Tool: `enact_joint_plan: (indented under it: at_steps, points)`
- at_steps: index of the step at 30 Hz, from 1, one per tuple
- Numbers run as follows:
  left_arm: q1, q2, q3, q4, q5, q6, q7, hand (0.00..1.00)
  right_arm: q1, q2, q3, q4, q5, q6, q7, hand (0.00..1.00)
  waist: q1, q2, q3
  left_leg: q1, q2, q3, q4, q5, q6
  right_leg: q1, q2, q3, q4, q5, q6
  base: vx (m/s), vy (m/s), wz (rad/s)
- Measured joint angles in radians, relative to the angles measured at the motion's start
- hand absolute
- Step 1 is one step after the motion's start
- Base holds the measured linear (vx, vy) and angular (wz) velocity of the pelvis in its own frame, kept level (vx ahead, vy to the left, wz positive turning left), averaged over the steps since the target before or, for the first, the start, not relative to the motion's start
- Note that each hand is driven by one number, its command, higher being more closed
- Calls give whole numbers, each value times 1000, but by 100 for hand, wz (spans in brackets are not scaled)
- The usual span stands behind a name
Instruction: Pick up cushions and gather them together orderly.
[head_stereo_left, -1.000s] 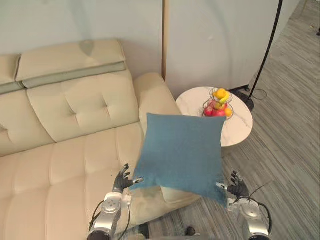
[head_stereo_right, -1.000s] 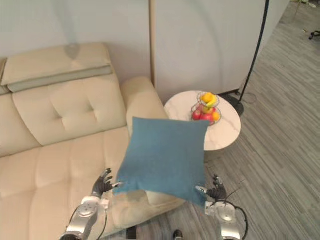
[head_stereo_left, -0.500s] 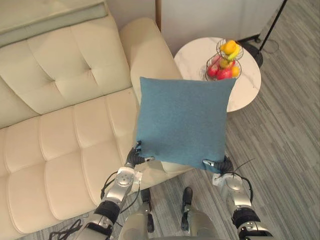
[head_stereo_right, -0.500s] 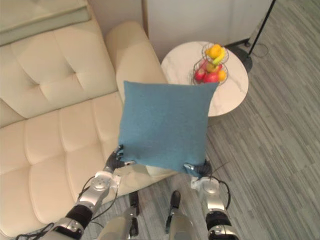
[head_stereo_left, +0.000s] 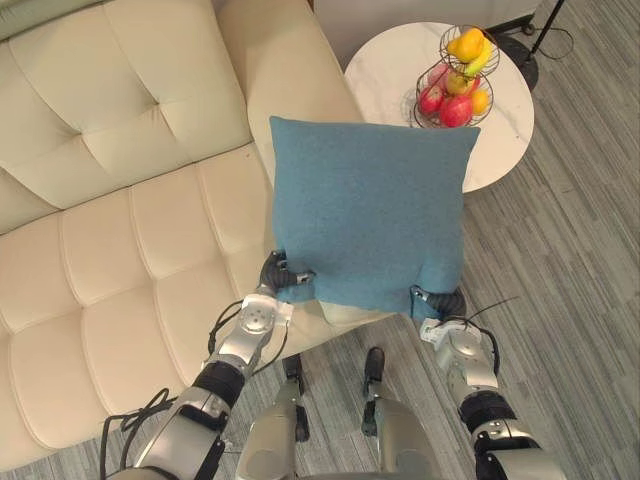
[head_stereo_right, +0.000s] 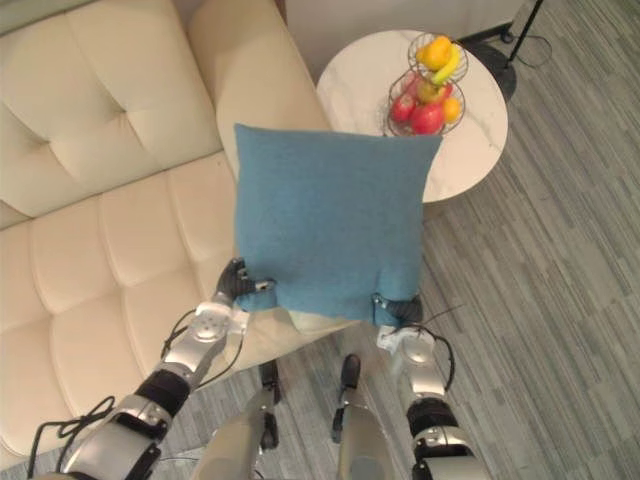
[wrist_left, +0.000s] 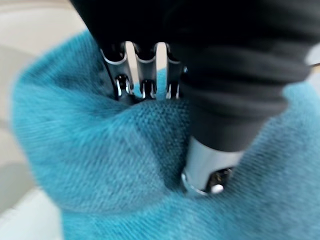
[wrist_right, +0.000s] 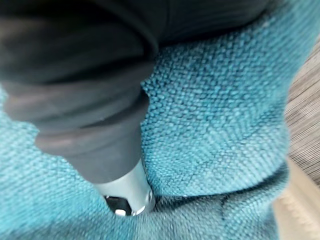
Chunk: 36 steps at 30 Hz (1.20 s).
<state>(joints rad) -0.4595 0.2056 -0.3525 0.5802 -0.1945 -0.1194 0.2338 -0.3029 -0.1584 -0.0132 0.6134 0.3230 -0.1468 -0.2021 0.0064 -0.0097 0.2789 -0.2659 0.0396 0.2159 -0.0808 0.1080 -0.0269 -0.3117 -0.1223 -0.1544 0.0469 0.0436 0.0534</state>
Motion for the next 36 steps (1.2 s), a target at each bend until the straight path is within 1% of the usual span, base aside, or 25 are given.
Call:
enact_joint_plan:
  at_steps: [3,6,8,14,15,16,17,19,21,22,26,31,33,34,36]
  points:
    - [3,-2,-1,-55,-14,-3,6,100,20,-2,19,-48,4,-3,0,100,0,0,0,19,1,1,-2,0,-1,22,2,0,-8,1,0,26,4,0]
    - [52,-2,0,-166,-24,-3,9,100,106,1,29,-167,4,-4,3,100,0,1,-1,66,0,-6,-7,-1,-2,80,2,-2,-31,1,0,75,7,3]
    - [111,-4,-3,-256,-24,-3,7,100,171,2,29,-237,3,-4,8,100,-2,2,-2,99,-1,-13,-17,-1,-2,121,4,-8,-52,2,2,51,4,6]
    - [294,-7,-19,-391,-24,-3,-17,100,357,27,29,-408,-21,-1,53,100,-9,3,-10,166,-1,-32,-20,-14,-10,210,8,-25,-88,3,5,40,3,6]
    - [335,-8,-19,-417,-25,-3,-25,100,400,41,29,-447,-30,-1,61,100,-9,4,-34,166,2,-33,-20,-19,-14,211,11,-25,-90,3,5,0,0,0]
    - [351,-9,-19,-426,-26,-3,-26,100,415,43,30,-461,-32,-1,66,100,-9,3,-45,166,2,-33,-20,-19,-14,212,11,-25,-90,3,5,0,0,0]
    - [390,-14,-17,-447,-27,-2,-31,100,456,51,34,-499,-45,0,75,100,-8,4,-73,168,2,-34,-20,-19,-14,215,11,-28,-91,2,5,37,-2,5]
    - [445,-25,-16,-496,-43,-1,-39,100,511,61,36,-568,-50,0,78,100,-7,7,-84,198,2,-35,-21,-24,-15,246,11,-32,-91,-2,8,23,3,4]
    - [510,-36,-16,-549,-57,-1,-43,100,565,75,38,-629,-50,0,83,100,-6,7,-112,219,3,-35,-21,-33,-16,265,11,-33,-86,-13,8,0,0,0]
    - [557,-43,-16,-585,-67,-2,-43,100,605,80,47,-670,-51,0,84,100,-5,7,-147,223,3,-35,-21,-35,-17,269,10,-34,-85,-17,10,0,0,0]
    - [647,-57,-17,-681,-86,-3,-46,100,689,80,64,-782,-89,-2,86,100,0,14,-220,235,4,-36,-21,-46,-20,280,9,-36,-79,-24,12,0,0,0]
    - [681,-71,-17,-714,-103,-5,-64,100,729,80,65,-822,-91,-8,87,100,4,19,-249,257,3,-53,-20,-46,-20,312,3,-58,-68,-35,12,-12,4,12]
    - [684,-73,-18,-714,-104,-5,-65,100,736,80,65,-827,-94,-9,87,100,5,19,-250,245,1,-76,-7,-51,-25,316,0,-81,-50,-50,14,-44,-4,40]
    - [684,-73,-18,-714,-104,-5,-65,100,735,80,65,-831,-106,-9,83,100,6,18,-249,225,1,-95,21,-54,-21,315,-4,-107,-34,-56,13,-39,-8,55]
    - [683,-74,-18,-714,-104,-4,-65,100,727,80,66,-832,-119,-9,74,100,20,18,-248,182,2,-123,72,-70,-32,301,-14,-149,7,-72,8,-54,-1,62]
